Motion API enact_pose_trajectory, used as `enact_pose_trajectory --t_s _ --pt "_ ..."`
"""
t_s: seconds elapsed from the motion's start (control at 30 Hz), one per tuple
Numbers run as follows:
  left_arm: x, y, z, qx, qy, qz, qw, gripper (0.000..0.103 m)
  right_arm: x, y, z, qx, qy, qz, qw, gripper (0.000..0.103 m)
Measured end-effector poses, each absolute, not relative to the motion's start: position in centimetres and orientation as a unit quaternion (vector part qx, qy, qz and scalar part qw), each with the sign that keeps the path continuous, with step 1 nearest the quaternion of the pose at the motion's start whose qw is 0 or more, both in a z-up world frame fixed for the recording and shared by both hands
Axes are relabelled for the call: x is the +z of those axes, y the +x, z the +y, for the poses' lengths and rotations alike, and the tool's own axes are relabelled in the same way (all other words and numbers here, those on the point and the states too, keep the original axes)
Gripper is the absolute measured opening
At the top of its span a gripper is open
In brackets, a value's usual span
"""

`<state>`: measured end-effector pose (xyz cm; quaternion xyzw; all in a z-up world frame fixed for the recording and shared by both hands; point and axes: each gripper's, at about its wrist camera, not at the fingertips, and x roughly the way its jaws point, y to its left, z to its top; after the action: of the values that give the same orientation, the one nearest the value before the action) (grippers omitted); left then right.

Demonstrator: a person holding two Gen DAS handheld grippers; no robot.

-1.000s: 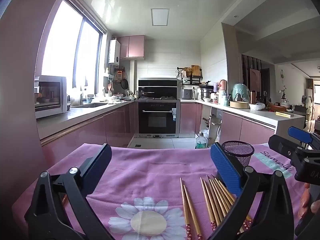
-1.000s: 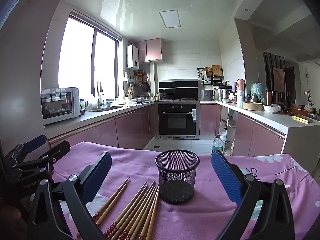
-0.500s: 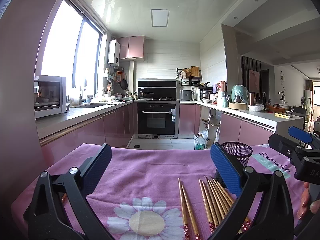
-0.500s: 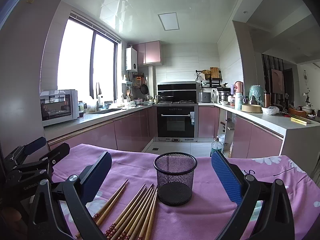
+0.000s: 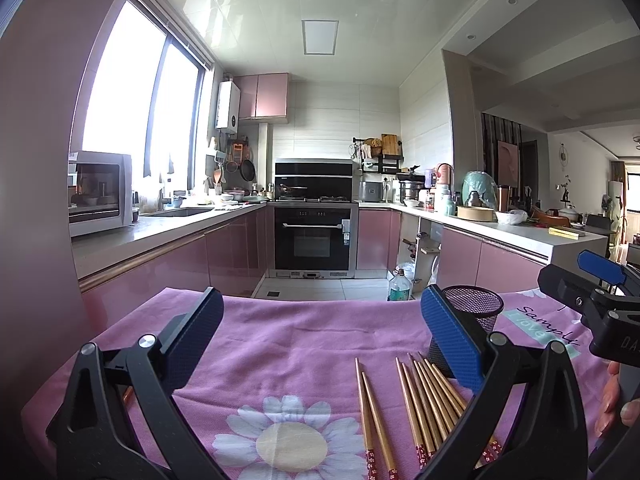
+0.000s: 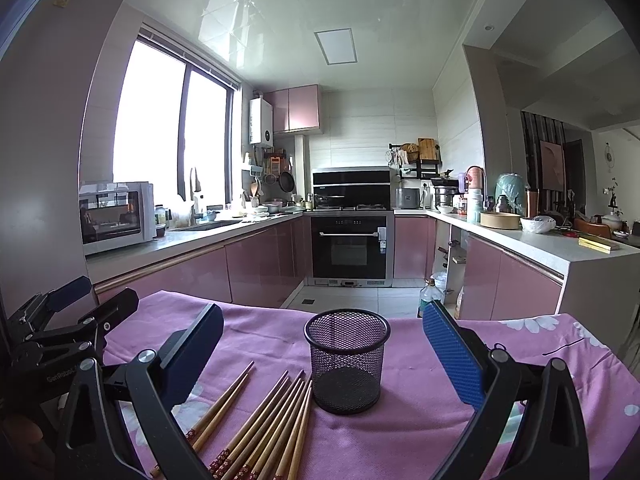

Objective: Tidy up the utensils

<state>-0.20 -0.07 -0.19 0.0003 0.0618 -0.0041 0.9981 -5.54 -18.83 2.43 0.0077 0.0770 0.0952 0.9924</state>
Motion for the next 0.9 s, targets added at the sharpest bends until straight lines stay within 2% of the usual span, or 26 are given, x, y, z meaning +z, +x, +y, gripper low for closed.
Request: enact_pose_trajectory --t_s 0.9 --pt "-0.07 -0.18 -0.31 -0.005 0.0 0.061 0.998 0.097 2.69 -5.52 -19.01 0.099 0.011 0.079 0.992 0.097"
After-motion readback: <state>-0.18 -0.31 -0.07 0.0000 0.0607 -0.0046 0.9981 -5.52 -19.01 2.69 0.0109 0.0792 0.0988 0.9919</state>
